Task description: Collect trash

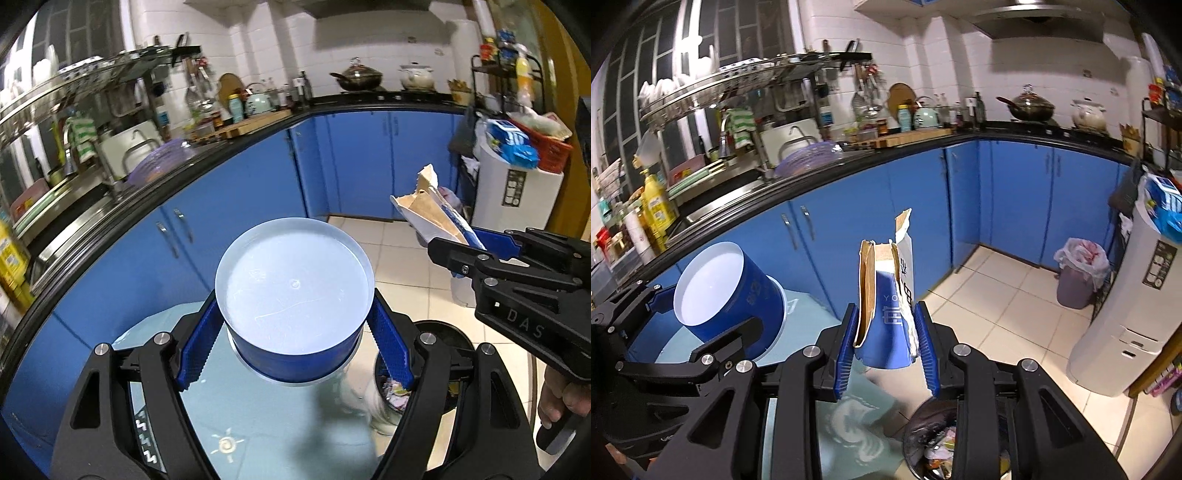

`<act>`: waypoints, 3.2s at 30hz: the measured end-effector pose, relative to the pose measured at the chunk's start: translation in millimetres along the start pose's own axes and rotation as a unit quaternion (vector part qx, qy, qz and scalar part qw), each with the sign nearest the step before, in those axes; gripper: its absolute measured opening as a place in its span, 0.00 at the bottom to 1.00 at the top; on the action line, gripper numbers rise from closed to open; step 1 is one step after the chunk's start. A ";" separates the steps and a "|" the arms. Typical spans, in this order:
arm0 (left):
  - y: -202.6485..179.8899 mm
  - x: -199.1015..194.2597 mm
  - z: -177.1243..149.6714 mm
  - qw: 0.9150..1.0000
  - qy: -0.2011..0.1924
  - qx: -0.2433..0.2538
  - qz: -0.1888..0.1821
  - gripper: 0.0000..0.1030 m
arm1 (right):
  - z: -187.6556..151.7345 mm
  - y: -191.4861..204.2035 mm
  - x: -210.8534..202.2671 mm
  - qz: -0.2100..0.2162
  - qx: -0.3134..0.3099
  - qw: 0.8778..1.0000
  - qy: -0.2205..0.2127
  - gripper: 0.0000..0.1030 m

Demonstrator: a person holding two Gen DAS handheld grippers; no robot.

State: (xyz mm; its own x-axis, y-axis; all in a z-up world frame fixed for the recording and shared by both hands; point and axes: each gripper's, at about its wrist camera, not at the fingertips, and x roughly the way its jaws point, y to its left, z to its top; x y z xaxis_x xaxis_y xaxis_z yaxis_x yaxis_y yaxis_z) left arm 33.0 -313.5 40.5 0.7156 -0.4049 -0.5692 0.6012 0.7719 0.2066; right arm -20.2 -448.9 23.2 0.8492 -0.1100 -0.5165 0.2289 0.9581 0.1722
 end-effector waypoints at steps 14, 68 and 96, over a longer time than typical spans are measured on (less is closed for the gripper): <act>-74.0 20.7 22.8 0.998 0.002 0.051 -0.041 0.74 | -15.5 -73.1 2.2 -0.042 0.046 0.998 0.032 0.33; -124.4 49.9 43.1 0.995 0.040 0.051 -0.073 0.96 | -20.9 -187.2 -27.6 -0.150 0.186 0.971 -0.027 0.79; -124.5 50.0 42.7 0.995 0.039 0.051 -0.071 0.96 | -24.4 -180.7 -24.6 -0.145 0.190 0.971 -0.024 0.79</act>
State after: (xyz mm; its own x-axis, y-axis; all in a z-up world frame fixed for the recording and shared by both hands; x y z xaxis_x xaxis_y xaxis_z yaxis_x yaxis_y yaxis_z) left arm 9.0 -450.8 20.2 0.5929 -0.4641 -0.6581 0.7307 0.6536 0.1974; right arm -94.1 -613.0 -15.7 0.7414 -0.3822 -0.5516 0.6134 0.7195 0.3259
